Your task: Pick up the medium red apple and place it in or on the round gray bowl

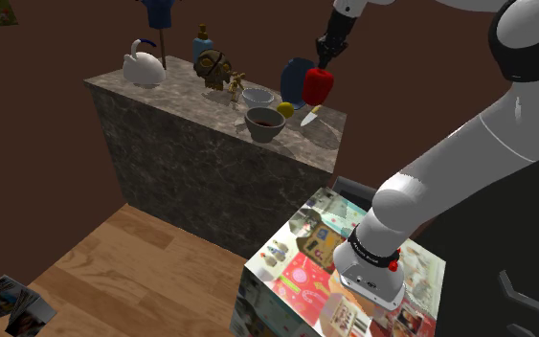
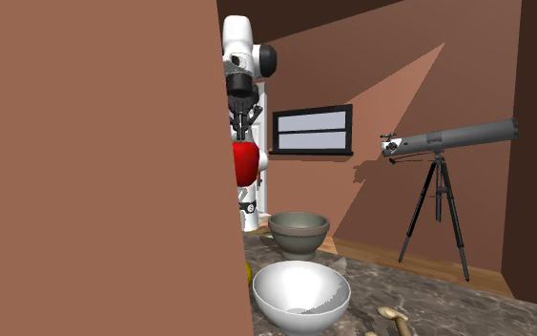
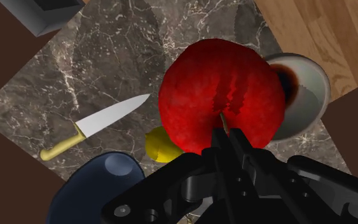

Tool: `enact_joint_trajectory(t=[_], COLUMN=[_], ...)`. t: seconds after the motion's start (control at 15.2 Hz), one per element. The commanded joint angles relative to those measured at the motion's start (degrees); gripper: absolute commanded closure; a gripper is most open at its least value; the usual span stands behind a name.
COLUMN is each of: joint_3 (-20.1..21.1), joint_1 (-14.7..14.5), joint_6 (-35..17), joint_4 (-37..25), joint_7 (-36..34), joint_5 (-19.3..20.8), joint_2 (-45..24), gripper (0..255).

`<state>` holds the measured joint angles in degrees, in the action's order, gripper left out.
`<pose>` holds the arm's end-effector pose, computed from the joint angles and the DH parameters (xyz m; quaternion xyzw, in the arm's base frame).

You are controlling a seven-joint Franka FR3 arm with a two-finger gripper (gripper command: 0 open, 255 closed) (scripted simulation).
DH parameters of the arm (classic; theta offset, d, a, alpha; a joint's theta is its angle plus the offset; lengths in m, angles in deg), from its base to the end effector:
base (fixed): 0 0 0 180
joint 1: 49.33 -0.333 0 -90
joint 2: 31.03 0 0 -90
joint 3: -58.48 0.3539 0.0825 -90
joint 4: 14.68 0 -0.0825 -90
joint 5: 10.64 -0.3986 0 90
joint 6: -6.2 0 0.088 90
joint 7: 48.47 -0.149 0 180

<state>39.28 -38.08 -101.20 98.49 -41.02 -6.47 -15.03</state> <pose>0.4222 -0.2779 0.5881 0.9786 -0.1886 0.0808 0.0169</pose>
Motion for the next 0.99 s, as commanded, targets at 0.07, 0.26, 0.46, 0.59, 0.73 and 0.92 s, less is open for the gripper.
enact_joint_trajectory(t=[0.07,0.26,0.46,0.59,0.73,0.92], joint_3=[2.04,3.91,5.6,6.63,7.72,7.76], joint_1=[-1.51,-2.95,-4.33,-5.21,-6.22,-6.28], joint_6=[1.9,4.2,6.73,8.6,11.01,8.48], joint_4=[-4.42,-9.41,-15.16,-19.48,-25.14,-21.84], joint_7=[-3.11,-6.1,-8.94,-10.75,-12.79,-12.95], joint_5=[-0.86,-1.54,-2.16,-2.54,-2.95,-2.77], joint_2=[-2.75,-5.63,-9.01,-11.57,-14.93,-14.15], gripper=[255,255,255,255,255,255])
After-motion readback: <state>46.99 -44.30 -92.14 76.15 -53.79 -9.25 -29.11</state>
